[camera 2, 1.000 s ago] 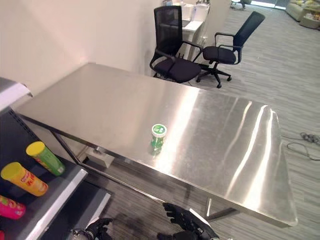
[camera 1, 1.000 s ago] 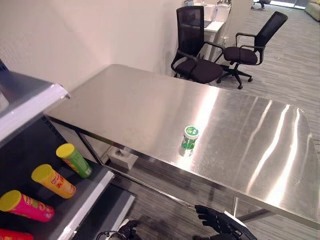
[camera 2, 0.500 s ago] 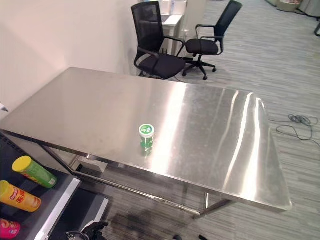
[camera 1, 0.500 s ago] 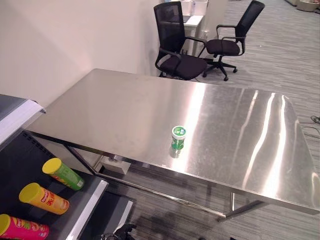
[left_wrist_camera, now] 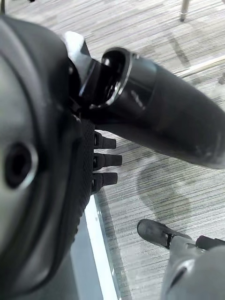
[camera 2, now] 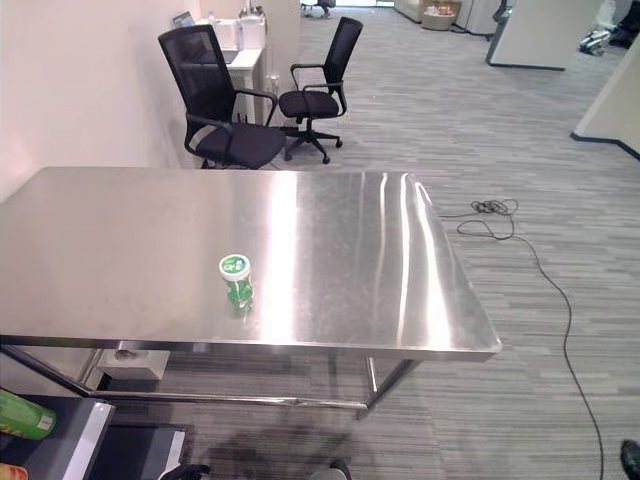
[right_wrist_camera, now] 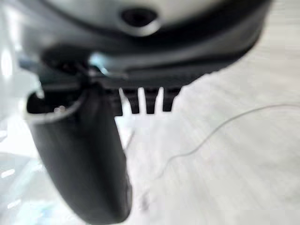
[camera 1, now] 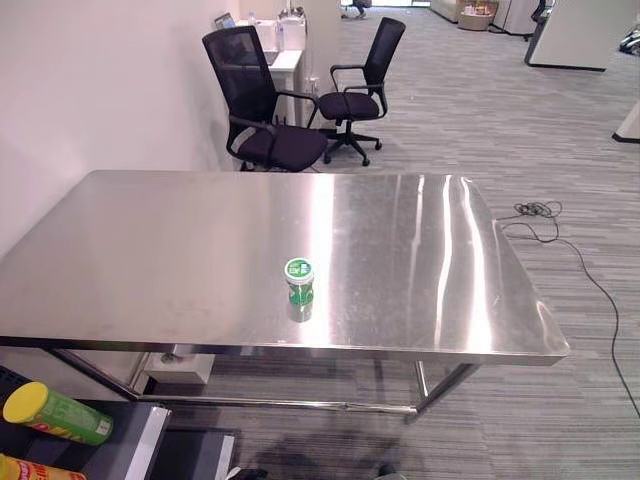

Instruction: Put the goods on the table back onto the shelves and tidy them up.

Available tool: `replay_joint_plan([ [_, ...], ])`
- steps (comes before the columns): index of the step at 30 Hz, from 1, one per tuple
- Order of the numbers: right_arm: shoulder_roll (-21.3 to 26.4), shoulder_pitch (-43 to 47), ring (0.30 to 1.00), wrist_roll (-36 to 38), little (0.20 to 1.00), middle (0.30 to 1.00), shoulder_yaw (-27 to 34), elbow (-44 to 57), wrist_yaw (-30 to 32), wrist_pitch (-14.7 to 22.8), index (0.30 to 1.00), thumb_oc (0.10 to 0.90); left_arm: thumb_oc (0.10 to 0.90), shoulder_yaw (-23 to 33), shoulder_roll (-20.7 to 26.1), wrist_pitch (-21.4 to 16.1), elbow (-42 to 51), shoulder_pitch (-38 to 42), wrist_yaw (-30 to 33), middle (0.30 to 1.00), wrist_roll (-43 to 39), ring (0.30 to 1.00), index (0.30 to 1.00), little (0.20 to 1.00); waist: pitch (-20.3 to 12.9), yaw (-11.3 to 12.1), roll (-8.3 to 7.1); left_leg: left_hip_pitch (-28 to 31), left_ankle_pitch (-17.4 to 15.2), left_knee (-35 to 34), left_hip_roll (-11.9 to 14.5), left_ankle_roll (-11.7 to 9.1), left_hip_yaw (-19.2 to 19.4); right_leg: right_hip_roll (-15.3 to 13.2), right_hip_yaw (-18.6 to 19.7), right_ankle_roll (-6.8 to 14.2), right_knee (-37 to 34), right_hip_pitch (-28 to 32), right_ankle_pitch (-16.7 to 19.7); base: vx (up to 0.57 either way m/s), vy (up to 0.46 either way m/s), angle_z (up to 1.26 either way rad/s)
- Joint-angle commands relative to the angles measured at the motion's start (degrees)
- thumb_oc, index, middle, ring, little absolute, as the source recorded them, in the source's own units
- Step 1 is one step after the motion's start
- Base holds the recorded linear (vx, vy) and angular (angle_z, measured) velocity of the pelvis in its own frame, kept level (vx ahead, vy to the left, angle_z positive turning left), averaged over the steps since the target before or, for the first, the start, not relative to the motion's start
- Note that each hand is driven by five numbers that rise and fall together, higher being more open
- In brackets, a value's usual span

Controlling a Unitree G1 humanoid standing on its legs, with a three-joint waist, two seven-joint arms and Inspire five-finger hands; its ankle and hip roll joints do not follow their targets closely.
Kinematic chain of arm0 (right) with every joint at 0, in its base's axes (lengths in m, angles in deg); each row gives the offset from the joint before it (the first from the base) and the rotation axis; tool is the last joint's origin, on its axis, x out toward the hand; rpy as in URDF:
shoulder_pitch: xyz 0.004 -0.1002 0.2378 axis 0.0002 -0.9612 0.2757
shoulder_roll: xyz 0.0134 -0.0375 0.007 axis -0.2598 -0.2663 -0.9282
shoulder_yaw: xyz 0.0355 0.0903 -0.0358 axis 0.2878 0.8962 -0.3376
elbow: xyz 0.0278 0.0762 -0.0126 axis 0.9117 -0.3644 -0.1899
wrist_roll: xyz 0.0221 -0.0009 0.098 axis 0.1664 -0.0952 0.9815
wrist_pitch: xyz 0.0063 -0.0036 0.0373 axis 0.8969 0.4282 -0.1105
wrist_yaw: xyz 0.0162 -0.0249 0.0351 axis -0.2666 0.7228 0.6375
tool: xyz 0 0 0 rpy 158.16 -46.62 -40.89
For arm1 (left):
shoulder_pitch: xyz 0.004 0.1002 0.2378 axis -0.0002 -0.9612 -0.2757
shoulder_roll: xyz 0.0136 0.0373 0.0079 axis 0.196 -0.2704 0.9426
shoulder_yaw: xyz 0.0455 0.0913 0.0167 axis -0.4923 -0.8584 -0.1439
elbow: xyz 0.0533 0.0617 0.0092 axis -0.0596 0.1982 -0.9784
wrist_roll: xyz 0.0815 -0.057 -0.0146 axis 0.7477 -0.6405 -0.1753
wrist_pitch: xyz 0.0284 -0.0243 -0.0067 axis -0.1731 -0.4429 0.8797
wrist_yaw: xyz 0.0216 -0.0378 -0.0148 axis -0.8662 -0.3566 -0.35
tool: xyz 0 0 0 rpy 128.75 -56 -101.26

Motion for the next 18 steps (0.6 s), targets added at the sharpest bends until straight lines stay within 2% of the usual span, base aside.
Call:
replay_joint_plan([
  [1, 5.2, 4.4, 0.9, -2.2, 0.9, 0.9, 6.0, 9.7, 4.9, 7.5, 0.9, 0.8, 0.8, 5.4, 3.0, -1.2, -2.8, 3.2, 1.0, 0.9, 0.3, 0.9, 0.9, 0.9, 2.1, 0.7, -6.13, 1.1, -1.1, 0.2, 3.2, 0.2, -2.8, -2.0, 0.7, -2.0, -5.3, 3.6, 10.5, 0.02, -0.015, 0.19],
  [2, 9.0, 6.3, 0.9, -3.1, 0.9, 0.9, 4.8, 11.6, 6.3, 7.7, 0.9, 0.8, 0.8, 5.0, 2.6, -1.1, -2.8, 3.3, 0.9, 0.9, -0.2, 0.9, 0.9, 0.9, 2.1, 1.2, -6.43, 1.4, -1.1, 0.2, 3.4, 0.3, -3.0, -2.0, 0.2, -2.0, -5.2, 4.0, 10.4, 0.01, -0.024, 0.23],
  [3, 13.2, 9.7, 0.9, -3.8, 0.9, 0.9, 0.8, 13.6, 6.2, 7.7, 0.9, 0.8, 0.8, 3.9, 2.0, -0.9, -2.3, 3.9, 0.9, 0.9, -0.5, 0.9, 0.9, 0.9, 2.3, 2.2, -6.42, 1.4, -1.1, 0.2, 3.4, 0.4, -3.4, -2.1, -0.3, -2.0, -5.3, 4.3, 10.2, -0.01, -0.024, 0.25],
  [5, 15.5, 13.2, 0.9, -2.7, 0.9, 0.9, -2.7, 18.2, 6.3, 8.2, 0.9, 0.8, 0.8, 2.5, 1.0, -0.8, -1.7, 4.6, 0.8, 0.9, -1.0, 0.9, 0.9, 0.9, 2.4, 2.8, -6.53, 1.6, -1.0, 0.2, 3.5, 0.4, -3.7, -2.1, -0.7, -2.0, -5.3, 4.6, 10.1, -0.01, -0.009, 0.09],
  [8, 17.1, 16.8, 0.9, -1.8, 0.9, 0.9, -5.7, 21.2, 7.0, 8.5, 0.9, 0.8, 0.8, 1.4, -0.3, -0.8, -1.6, 5.1, 0.5, 0.9, -1.2, 0.9, 0.9, 0.9, 2.5, 3.4, -6.6, 1.5, -1.0, 0.2, 3.5, 0.5, -4.1, -2.2, -1.3, -2.0, -5.3, 5.1, 9.9, 0.0, -0.003, 0.07],
  [11, 17.3, 21.5, 0.9, -0.7, 0.9, 0.9, -12.0, 26.1, 7.3, 9.4, 0.9, 0.8, 0.8, 0.1, -1.9, -0.7, -1.0, 5.3, 0.1, 0.9, -1.5, 0.9, 0.9, 0.9, 2.6, 5.1, -6.5, 1.3, -0.8, 0.2, 3.6, 0.5, -4.9, -2.3, -2.4, -2.0, -5.5, 5.6, 9.7, -0.01, 0.004, 0.15],
  [12, 16.6, 24.0, 0.9, -1.4, 0.9, 0.9, -15.6, 30.6, 7.4, 9.5, 0.9, 0.8, 0.8, -0.1, -2.6, -0.7, -0.8, 5.1, 0.0, 0.9, -1.9, 0.9, 0.9, 0.9, 2.8, 6.3, -6.36, 1.1, -0.7, 0.2, 3.5, 0.5, -5.4, -2.5, -3.1, -2.0, -5.5, 6.0, 9.6, -0.01, 0.007, 0.18],
  [13, 16.5, 24.0, 0.9, -1.6, 0.9, 0.9, -15.7, 30.9, 7.5, 9.3, 0.9, 0.8, 0.8, -0.1, -2.6, -0.7, -0.8, 5.1, 0.0, 0.9, -1.9, 0.9, 0.9, 0.9, 2.8, 6.1, -6.41, 1.2, -0.7, 0.2, 3.5, 0.5, -5.4, -2.5, -3.2, -2.0, -5.5, 6.0, 9.5, -0.01, 0.01, 0.3],
  [17, 17.9, 29.1, 0.9, -4.0, 0.9, 0.9, -24.5, 34.1, 7.8, 9.7, 0.9, 0.8, 0.8, -1.2, -3.7, -0.7, 0.0, 5.2, -0.3, 0.9, -2.7, 0.9, 0.9, 0.9, 3.0, 8.6, -6.27, 0.8, -0.5, 0.2, 3.6, 0.5, -6.4, -2.9, -4.6, -2.0, -5.6, 6.8, 9.4, -0.01, 0.008, 0.21],
  [18, 18.6, 30.5, 0.9, -4.4, 0.9, 0.9, -28.4, 35.9, 7.3, 10.0, 0.9, 0.8, 0.8, -2.2, -4.1, -0.7, 0.2, 5.4, -0.4, 0.9, -2.8, 0.9, 0.9, 0.9, 3.1, 9.5, -6.28, 0.7, -0.4, 0.2, 3.6, 0.5, -6.8, -3.0, -5.0, -2.0, -5.6, 7.0, 9.3, -0.03, 0.017, 0.13],
])
